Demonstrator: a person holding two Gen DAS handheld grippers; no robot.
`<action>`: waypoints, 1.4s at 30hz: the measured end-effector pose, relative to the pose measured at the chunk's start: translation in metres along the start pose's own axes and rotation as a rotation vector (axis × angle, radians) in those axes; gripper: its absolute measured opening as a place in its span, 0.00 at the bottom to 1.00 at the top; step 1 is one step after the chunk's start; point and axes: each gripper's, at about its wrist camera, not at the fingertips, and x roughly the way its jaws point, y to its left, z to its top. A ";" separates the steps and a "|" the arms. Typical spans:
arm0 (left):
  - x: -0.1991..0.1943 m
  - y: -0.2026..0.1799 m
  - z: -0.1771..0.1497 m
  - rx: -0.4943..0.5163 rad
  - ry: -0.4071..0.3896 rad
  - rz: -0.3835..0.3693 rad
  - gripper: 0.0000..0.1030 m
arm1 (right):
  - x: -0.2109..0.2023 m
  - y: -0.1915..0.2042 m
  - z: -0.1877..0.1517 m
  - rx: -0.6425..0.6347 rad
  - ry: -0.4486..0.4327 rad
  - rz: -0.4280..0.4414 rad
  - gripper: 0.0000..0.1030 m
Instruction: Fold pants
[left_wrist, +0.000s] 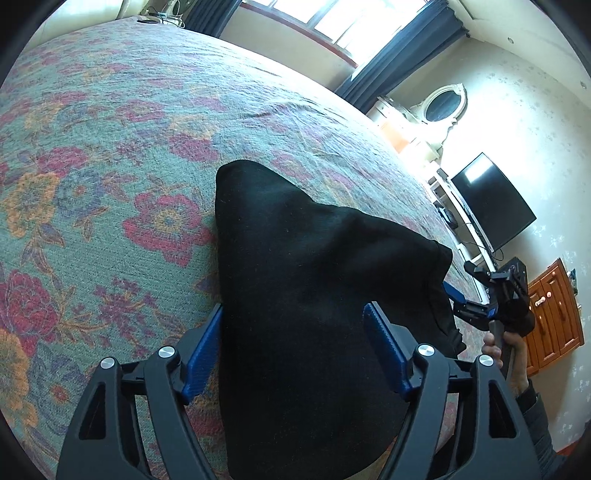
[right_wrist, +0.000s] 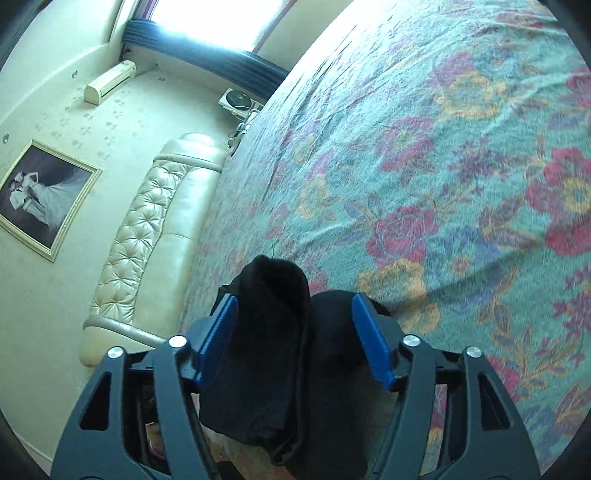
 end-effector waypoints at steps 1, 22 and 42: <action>0.000 0.002 -0.002 0.000 -0.001 0.003 0.71 | 0.007 0.001 0.005 -0.001 0.021 -0.002 0.72; -0.003 0.015 -0.014 -0.043 -0.014 0.053 0.72 | 0.047 -0.076 0.005 0.215 0.071 -0.103 0.18; -0.039 -0.054 -0.075 0.165 -0.140 0.405 0.81 | -0.063 0.045 -0.160 -0.317 -0.221 -0.588 0.86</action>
